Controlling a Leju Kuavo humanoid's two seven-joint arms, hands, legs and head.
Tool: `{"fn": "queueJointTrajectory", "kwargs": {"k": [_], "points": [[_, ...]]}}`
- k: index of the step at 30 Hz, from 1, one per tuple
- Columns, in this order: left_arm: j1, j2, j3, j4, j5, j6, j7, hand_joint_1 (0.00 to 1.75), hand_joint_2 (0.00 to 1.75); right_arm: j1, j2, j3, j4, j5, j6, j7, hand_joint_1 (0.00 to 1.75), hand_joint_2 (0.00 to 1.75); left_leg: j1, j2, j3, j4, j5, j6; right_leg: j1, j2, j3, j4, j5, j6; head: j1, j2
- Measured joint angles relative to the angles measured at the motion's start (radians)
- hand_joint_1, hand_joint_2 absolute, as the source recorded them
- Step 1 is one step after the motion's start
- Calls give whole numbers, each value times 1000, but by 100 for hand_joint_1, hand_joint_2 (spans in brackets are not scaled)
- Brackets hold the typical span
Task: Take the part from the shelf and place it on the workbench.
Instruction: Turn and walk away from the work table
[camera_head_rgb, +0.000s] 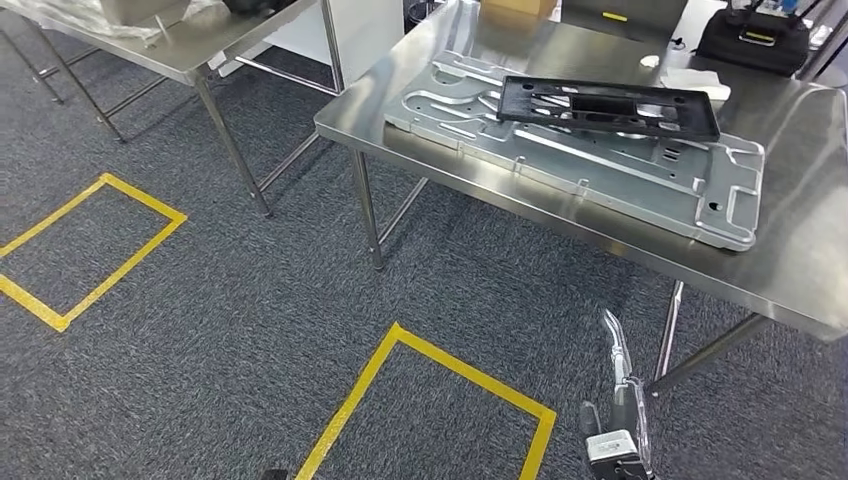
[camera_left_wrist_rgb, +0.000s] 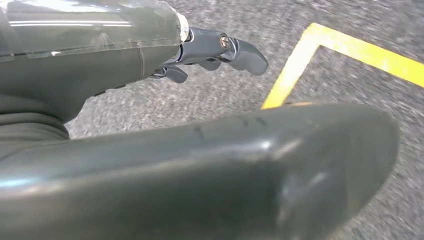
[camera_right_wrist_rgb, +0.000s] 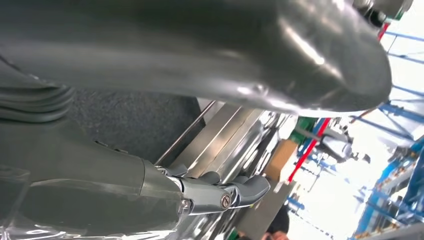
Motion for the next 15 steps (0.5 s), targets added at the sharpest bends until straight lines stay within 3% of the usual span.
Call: {"fn": "queueJointTrajectory", "kwargs": {"k": [1,3,4,5,6,8,9,11,12,14,15], "points": [[0,-1,0,0,0,1,1,0,0,0,0,-3,1,0,2,-1,0,0,4,-11,4,-8,6,4,-2,26,-10,28,-21,6,0,0],[-2,-4,0,0,3,3,0,0,0,5,0,-8,7,-2,6,-5,0,0,6,-34,3,-14,13,10,-8,85,-62,143,-84,13,0,0],[-2,-5,0,0,6,4,-1,0,0,10,0,-10,12,-2,8,-7,0,0,6,-46,0,-13,15,12,-10,99,-95,207,-111,16,0,0],[-1,-6,0,0,11,5,-2,0,0,14,0,-10,18,-2,9,-10,0,0,6,-60,-1,-12,16,12,-11,103,-117,249,-119,18,0,0],[1,-7,0,0,15,7,-2,0,0,18,0,-10,24,-3,10,-13,0,0,6,-74,-2,-10,16,11,-13,105,-122,255,-107,21,0,0],[3,-7,1,0,20,8,-3,0,0,19,0,-10,34,-6,10,-18,0,0,7,-101,-3,-3,15,7,-20,120,-81,158,-34,23,0,0],[3,-7,1,0,20,9,-3,0,0,18,0,-10,39,-9,10,-21,0,0,6,-114,-6,3,13,4,-24,147,-52,92,-4,22,0,0],[0,-7,1,0,21,9,-2,0,0,17,0,-10,48,-14,12,-24,0,0,6,-136,-18,14,12,-7,-28,191,-20,10,22,16,0,0],[0,-7,1,0,21,9,-2,0,0,16,0,-10,53,-15,12,-24,0,0,7,-146,-24,16,14,-14,-27,198,-19,2,18,10,0,0],[0,-6,1,0,21,7,0,0,0,9,0,-10,60,-17,15,-25,0,0,11,-162,-34,16,18,-27,-25,175,-19,-5,24,-3,0,0],[1,-5,1,0,21,3,0,0,0,4,0,-10,64,-17,17,-24,0,0,11,-151,-40,24,13,-33,-27,163,-16,-10,26,-11,0,0]]}}
